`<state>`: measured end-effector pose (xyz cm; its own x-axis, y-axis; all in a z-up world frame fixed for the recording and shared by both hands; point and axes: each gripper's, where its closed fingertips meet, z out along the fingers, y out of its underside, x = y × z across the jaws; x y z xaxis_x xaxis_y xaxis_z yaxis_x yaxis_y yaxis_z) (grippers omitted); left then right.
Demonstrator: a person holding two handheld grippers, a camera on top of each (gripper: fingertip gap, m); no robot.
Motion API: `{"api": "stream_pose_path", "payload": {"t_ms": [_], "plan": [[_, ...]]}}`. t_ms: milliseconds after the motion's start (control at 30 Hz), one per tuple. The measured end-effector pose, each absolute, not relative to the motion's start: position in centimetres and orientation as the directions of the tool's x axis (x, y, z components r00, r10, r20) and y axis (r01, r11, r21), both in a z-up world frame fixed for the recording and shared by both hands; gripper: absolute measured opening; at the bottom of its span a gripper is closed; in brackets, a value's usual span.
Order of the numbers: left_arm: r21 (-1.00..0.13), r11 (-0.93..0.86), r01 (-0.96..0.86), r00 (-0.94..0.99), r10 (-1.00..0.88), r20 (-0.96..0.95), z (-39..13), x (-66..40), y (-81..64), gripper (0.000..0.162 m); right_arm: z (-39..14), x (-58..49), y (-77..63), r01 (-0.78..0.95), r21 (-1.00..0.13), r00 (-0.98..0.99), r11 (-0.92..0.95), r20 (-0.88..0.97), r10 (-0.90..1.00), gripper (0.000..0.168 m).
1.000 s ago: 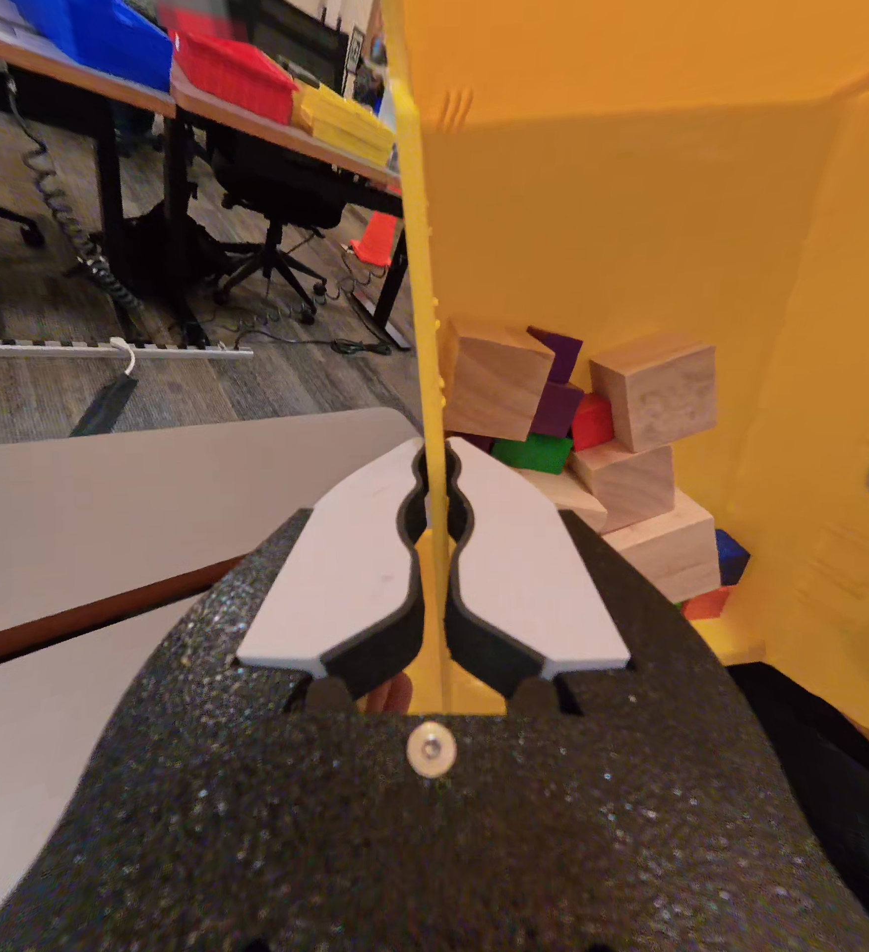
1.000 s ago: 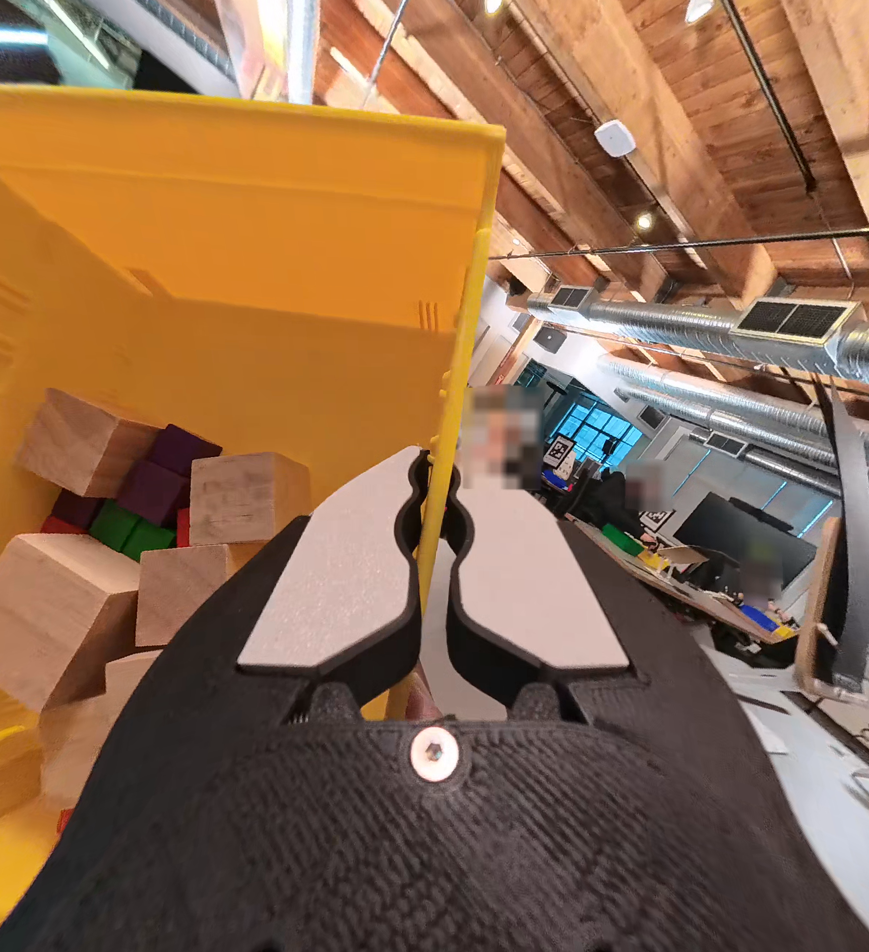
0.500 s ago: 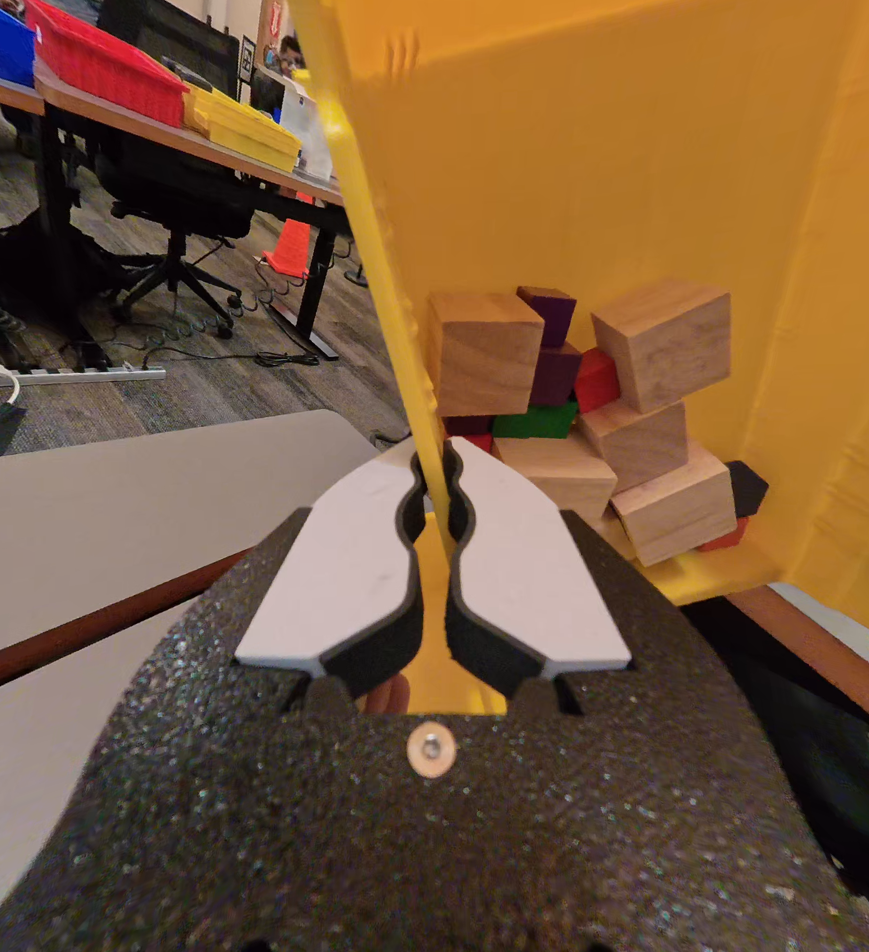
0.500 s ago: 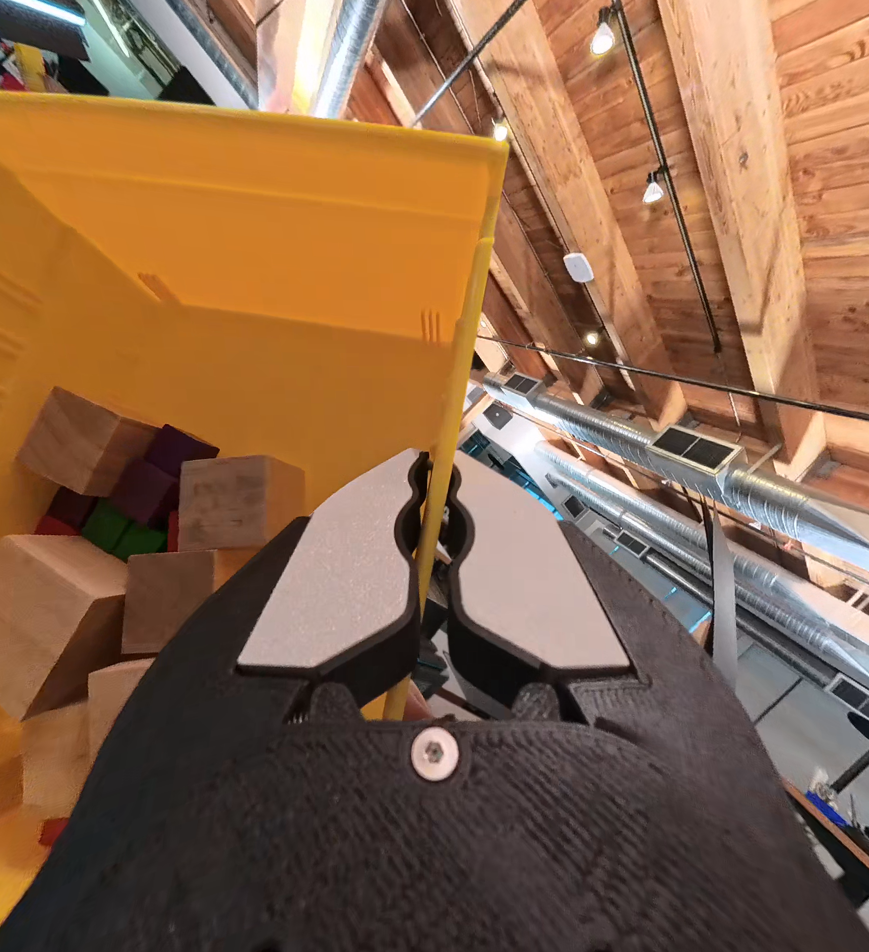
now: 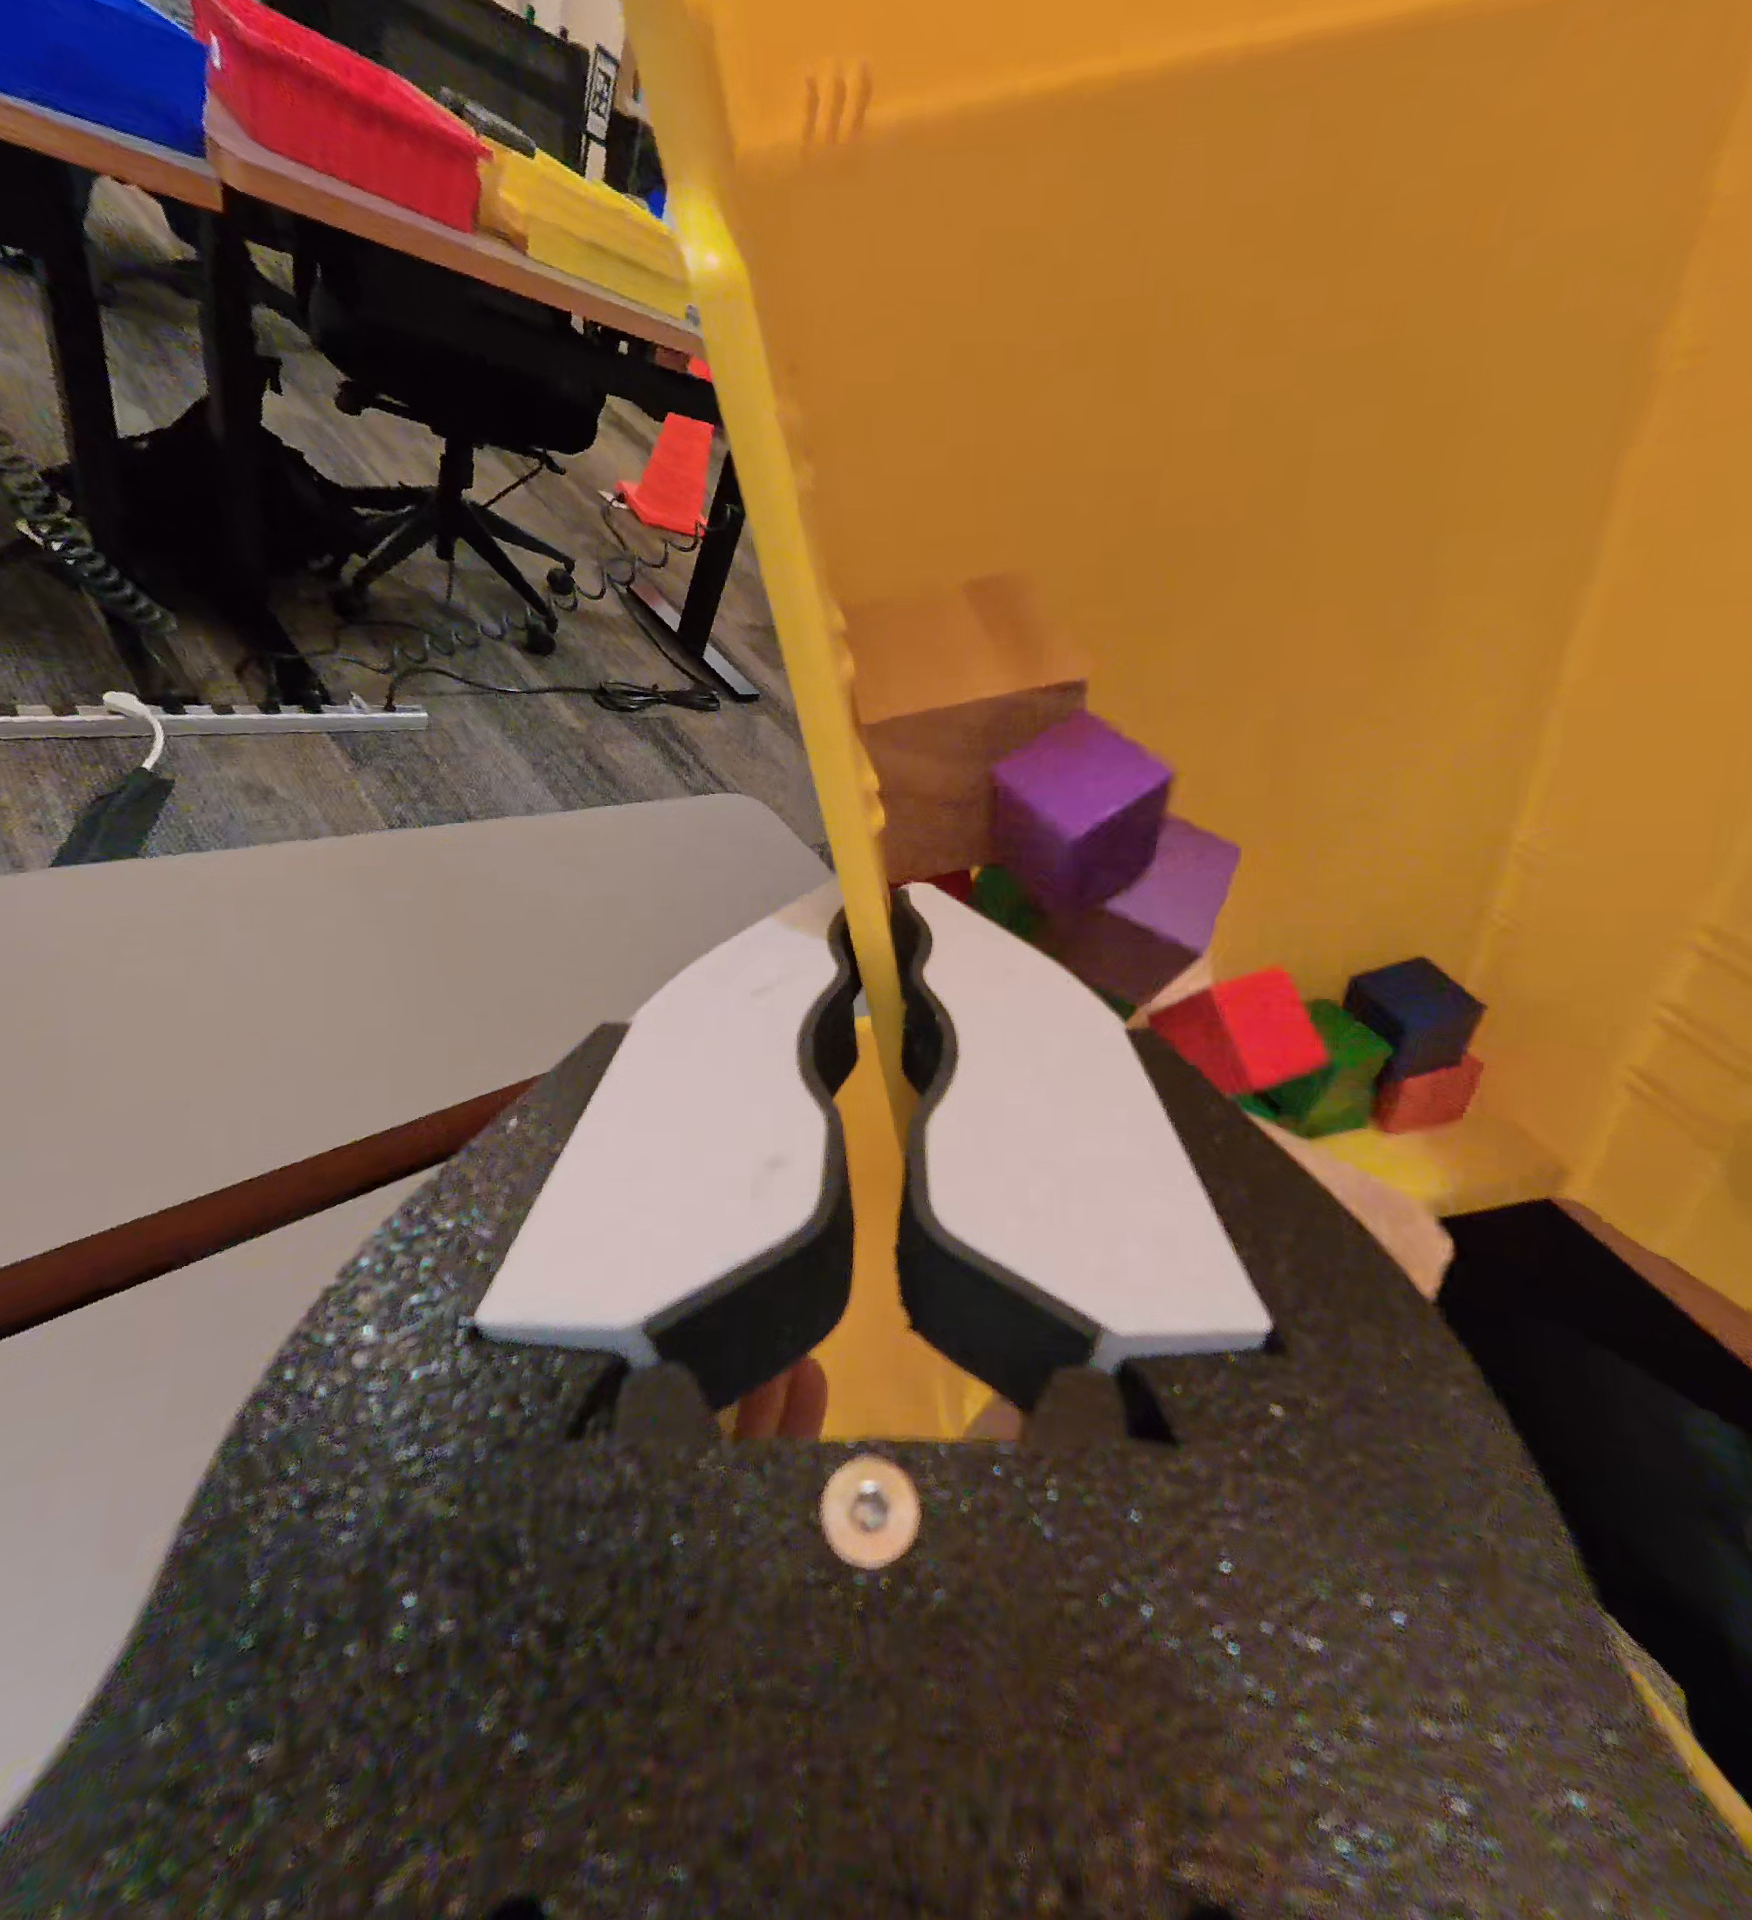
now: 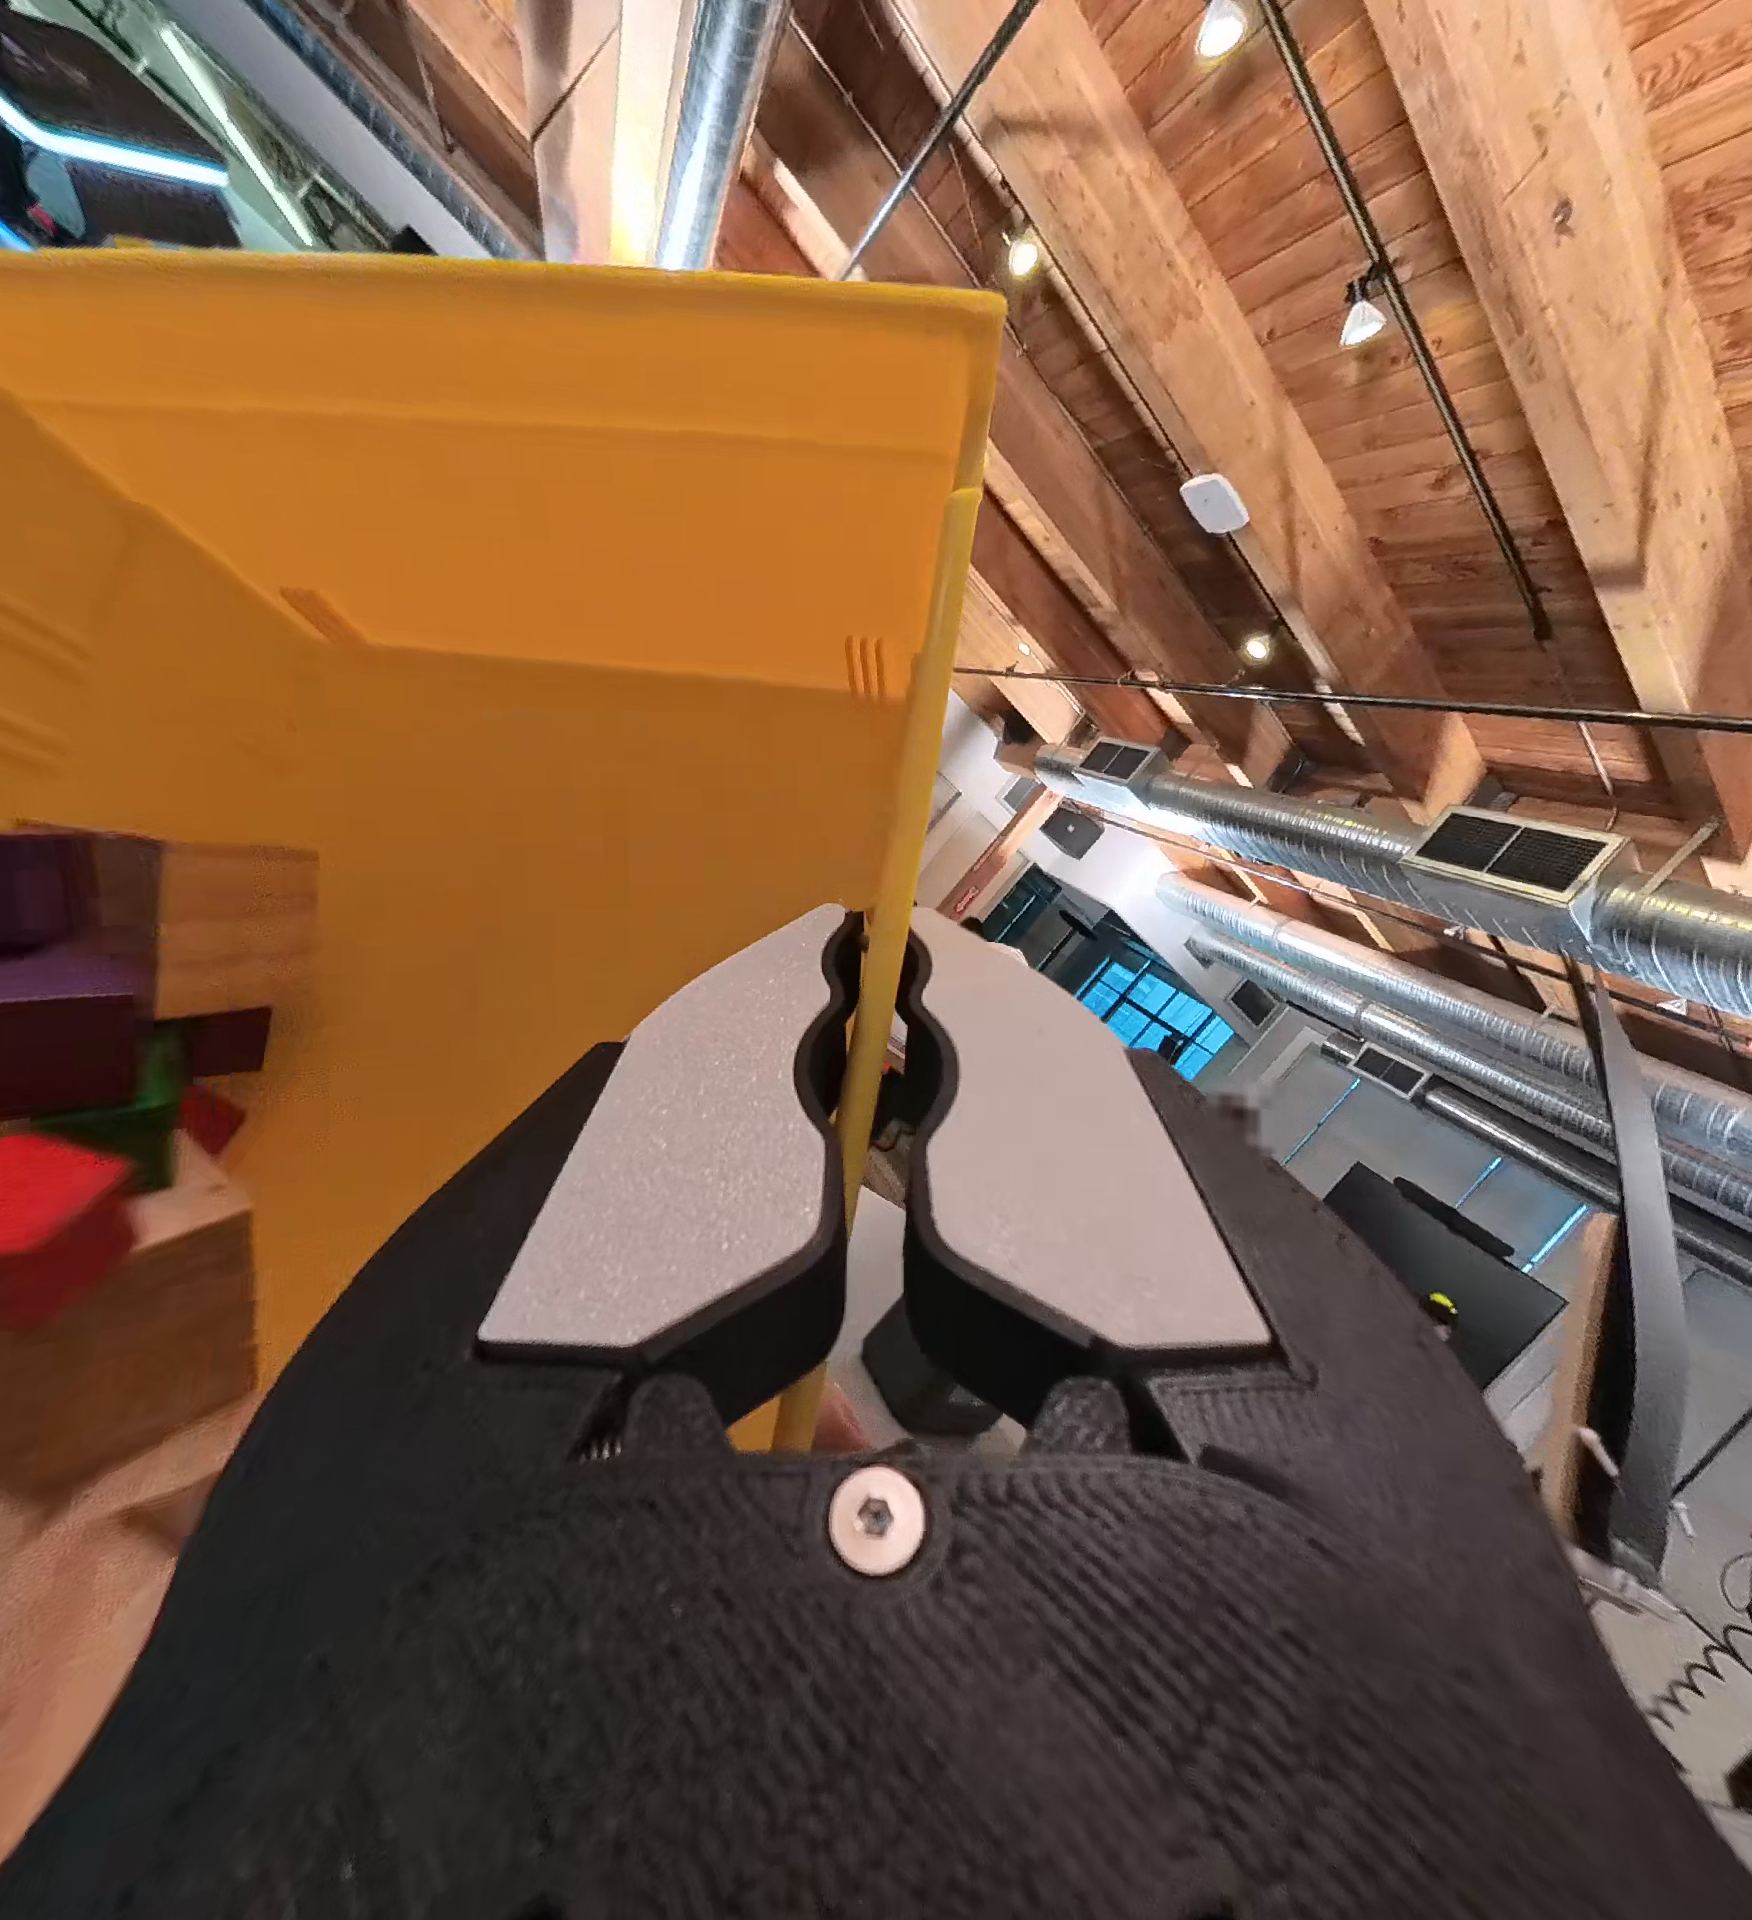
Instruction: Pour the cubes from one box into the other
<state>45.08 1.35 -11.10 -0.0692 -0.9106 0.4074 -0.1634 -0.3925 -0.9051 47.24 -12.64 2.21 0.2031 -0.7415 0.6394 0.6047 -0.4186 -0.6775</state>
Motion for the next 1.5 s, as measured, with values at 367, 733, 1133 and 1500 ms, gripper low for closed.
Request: {"api": "stream_pose_path", "payload": {"t_ms": [367, 733, 1133, 1500], "plan": [[-0.929, -0.337, -0.153, -0.062, -0.935, 0.349, -11.6, 45.3, 1.8, 0.004, 1.4, 47.9, -12.6, 0.611, -0.698, 0.238, -0.373, 0.612, -0.754, 0.005], [-0.967, -0.252, 0.021, -0.087, -0.964, 0.250, -6.3, 44.1, 1.7, 0.004, 6.0, 45.3, -13.5, 0.716, -0.642, 0.213, -0.274, 0.574, -0.791, 0.006], [-0.960, -0.261, 0.105, -0.102, -0.963, 0.250, -3.6, 42.5, 1.9, 0.004, 9.1, 43.2, -13.1, 0.790, -0.551, 0.167, -0.270, 0.616, -0.770, 0.005], [-0.955, -0.246, 0.164, -0.089, -0.968, 0.234, -3.2, 41.5, 2.3, 0.004, 9.5, 41.9, -12.6, 0.827, -0.514, 0.173, -0.227, 0.617, -0.767, 0.006]]}}
